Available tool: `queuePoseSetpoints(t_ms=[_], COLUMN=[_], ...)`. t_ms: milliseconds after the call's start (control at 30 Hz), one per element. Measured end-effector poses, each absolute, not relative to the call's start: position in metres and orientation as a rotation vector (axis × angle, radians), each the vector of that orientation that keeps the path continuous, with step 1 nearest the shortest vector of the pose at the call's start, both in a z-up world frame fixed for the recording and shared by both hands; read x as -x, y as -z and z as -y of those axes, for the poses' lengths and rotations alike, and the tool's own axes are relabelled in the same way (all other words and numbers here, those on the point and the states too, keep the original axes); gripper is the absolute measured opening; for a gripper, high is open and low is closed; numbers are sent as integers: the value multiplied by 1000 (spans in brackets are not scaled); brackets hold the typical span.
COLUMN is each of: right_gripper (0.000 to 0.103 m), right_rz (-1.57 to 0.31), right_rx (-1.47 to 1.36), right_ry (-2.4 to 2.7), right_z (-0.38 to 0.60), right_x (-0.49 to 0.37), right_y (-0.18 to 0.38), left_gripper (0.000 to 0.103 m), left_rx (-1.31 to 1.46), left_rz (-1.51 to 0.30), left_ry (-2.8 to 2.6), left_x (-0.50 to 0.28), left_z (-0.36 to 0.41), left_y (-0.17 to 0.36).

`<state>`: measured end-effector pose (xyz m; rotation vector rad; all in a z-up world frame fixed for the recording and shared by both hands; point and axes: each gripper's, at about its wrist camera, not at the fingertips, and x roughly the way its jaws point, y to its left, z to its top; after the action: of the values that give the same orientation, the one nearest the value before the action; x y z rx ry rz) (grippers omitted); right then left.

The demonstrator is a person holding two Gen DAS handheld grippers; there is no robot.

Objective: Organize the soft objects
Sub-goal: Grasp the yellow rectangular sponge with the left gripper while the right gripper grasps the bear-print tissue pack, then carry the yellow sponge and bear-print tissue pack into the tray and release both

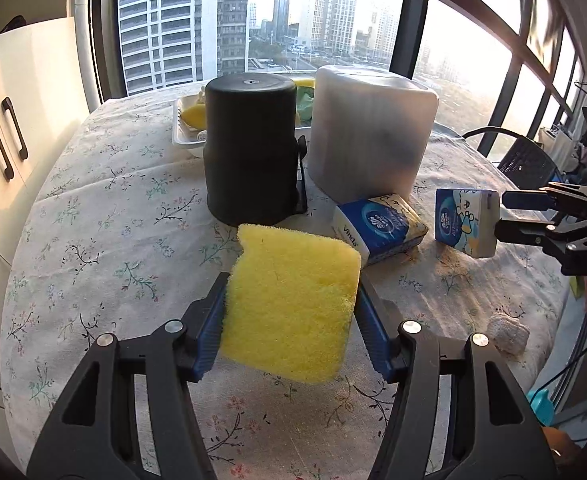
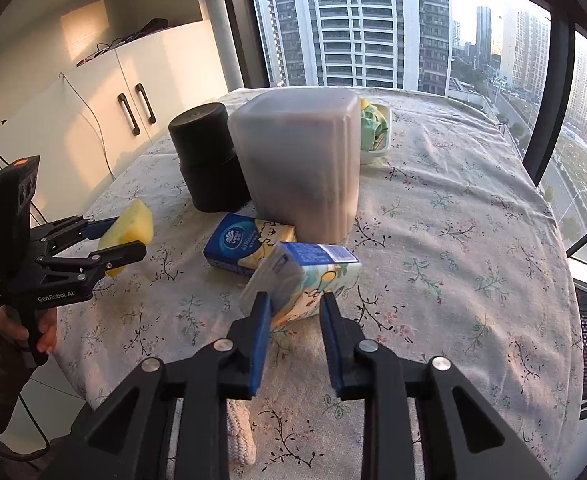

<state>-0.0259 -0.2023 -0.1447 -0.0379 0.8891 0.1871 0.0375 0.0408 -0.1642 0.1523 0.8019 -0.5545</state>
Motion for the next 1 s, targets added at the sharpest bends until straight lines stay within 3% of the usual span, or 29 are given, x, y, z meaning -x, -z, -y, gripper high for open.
queuePoseSetpoints(t_ms=[33,67,267,633,733,1000], right_gripper=[85,96,95,94,79,78], right_rz=[-893,-904,-978,-1042,-1008,-1025], right_rx=[64,79,-36,179,196,71], right_ry=[-154,-128,-269,-300,-283,-239], right_z=[200,199,193,149,147,186], right_x=[23,20,6,-16,-14,-12], right_y=[148,151,172,202,202,183], left_gripper=[57,57,57,57,57,57], left_rx=[-152,-151,-142,-123,-124,-125], left_rz=[-802,-800,-811,-827,-830,-808], left_ry=[552,547,539,520,517,504], left_x=[-38,-37,-39,-43,-44,-48], left_z=[-41,-42,-44,-50,-50,-52], left_y=[164,164,167,170,171,166])
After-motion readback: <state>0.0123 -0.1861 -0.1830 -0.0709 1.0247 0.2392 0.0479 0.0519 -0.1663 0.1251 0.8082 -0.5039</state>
